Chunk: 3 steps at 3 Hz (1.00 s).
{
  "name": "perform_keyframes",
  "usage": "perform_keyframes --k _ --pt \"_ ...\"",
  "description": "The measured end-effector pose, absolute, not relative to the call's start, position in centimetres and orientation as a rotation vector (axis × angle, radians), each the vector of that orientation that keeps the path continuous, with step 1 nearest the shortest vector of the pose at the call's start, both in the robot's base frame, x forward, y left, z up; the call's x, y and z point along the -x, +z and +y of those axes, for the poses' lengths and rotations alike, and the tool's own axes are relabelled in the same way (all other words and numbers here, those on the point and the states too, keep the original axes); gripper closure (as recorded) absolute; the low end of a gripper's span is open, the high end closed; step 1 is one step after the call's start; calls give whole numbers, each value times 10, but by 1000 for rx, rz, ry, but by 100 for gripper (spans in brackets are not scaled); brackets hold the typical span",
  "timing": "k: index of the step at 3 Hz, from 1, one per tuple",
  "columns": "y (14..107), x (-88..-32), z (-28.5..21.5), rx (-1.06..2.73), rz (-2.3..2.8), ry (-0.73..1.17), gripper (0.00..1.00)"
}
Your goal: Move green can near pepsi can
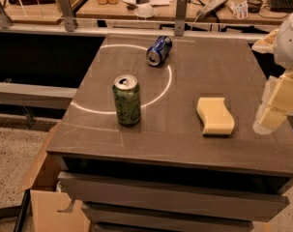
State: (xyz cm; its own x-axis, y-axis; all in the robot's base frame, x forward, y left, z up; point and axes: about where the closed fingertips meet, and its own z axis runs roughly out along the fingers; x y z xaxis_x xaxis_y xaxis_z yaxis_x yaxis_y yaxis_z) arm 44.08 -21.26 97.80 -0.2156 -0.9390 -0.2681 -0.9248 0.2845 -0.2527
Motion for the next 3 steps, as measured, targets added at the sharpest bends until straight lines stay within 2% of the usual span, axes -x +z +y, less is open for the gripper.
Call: perform_keyframes --k 2,3 --pt "950 -479 -179 1357 2014 297 0" --pt "948 -495 -143 1282 1897 407 0"
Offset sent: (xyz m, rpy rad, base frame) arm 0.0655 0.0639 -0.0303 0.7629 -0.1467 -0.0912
